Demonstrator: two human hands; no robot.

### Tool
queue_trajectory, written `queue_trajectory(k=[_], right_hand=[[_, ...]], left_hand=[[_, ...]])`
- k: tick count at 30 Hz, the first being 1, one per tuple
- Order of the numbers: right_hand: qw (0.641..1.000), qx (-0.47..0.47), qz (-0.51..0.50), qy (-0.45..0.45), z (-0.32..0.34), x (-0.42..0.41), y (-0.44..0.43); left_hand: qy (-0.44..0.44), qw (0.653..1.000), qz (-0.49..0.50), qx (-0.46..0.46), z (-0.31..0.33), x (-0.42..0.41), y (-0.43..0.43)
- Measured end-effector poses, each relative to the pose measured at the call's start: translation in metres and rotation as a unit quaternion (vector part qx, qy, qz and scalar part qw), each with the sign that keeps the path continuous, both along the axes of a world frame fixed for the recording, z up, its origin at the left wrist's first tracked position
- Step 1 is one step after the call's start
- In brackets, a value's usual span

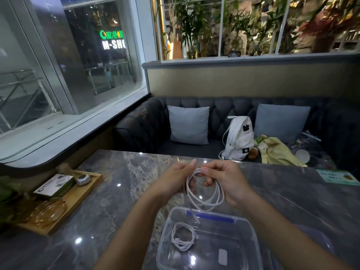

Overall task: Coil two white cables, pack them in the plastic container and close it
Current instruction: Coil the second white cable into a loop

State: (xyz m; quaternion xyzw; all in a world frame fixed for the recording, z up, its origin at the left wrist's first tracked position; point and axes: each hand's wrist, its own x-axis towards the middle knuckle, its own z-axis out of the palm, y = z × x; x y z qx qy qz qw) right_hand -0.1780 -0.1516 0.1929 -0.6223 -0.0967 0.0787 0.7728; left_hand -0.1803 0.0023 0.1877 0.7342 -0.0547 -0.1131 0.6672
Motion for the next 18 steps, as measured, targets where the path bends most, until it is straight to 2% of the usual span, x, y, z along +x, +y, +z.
queue_trajectory(k=[5,9,11,15,18], right_hand=[[0.995,-0.056,-0.037,-0.07,-0.004,0.004,-0.004],[0.994,-0.044,-0.05,-0.09,-0.007,0.007,-0.01],[0.992,-0.042,-0.058,-0.105,-0.009,0.007,-0.012],[0.994,-0.031,-0.049,-0.093,-0.014,0.004,-0.018],[0.996,-0.059,-0.016,-0.068,-0.015,0.003,-0.029]], left_hand=[[0.09,0.986,-0.057,-0.129,-0.012,-0.003,0.003],[0.13,0.948,-0.088,-0.277,-0.018,-0.006,-0.003],[0.152,0.933,-0.071,-0.318,-0.019,-0.006,-0.01],[0.143,0.946,0.028,-0.288,-0.018,-0.005,-0.027],[0.054,0.973,0.113,-0.194,-0.018,-0.003,-0.036]])
